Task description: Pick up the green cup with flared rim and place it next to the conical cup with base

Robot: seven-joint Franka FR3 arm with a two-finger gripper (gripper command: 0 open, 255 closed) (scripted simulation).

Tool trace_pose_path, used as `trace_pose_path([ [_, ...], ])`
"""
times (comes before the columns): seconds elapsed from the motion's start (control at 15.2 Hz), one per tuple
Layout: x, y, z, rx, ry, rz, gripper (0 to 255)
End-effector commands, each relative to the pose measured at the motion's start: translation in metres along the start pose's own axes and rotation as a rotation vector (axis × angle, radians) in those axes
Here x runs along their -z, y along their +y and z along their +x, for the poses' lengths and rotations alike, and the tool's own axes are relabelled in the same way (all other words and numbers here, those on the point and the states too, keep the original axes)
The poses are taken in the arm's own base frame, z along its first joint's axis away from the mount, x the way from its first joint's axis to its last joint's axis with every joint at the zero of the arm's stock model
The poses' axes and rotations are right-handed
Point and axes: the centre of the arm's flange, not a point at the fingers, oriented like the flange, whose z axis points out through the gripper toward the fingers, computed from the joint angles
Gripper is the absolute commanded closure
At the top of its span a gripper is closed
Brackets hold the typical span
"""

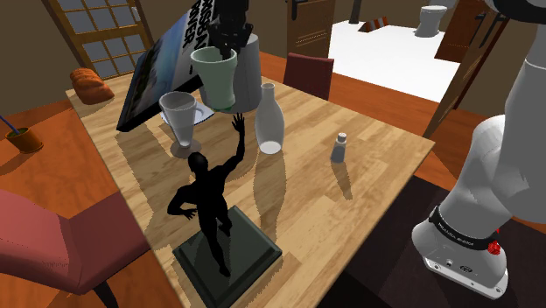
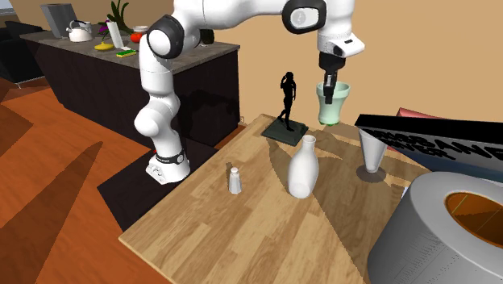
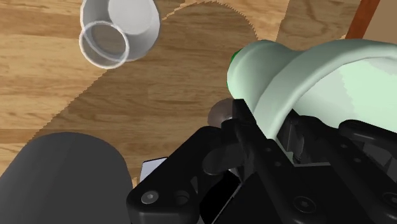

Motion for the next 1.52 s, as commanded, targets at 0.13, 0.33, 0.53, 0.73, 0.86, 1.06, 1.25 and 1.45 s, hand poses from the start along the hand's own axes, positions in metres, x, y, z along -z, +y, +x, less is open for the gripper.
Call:
trace_pose_path([
  [0.13, -0.021, 0.004, -0.002, 0.0, 0.001, 0.0, 255],
  [0.33, -0.036, 0.007, -0.004, 0.0, 0.001, 0.0, 255],
  [0.53, -0.052, 0.009, -0.006, 0.0, 0.001, 0.0, 255],
  [0.73, -0.068, 0.011, -0.008, 0.0, 0.001, 0.0, 255],
  [0.86, -0.078, 0.013, -0.009, 0.0, 0.001, 0.0, 255],
  [1.06, -0.093, 0.015, -0.011, 0.0, 0.001, 0.0, 255],
  [1.25, -0.109, 0.017, -0.012, 0.0, 0.001, 0.0, 255],
  [1.45, -0.125, 0.02, -0.014, 0.0, 0.001, 0.0, 255],
])
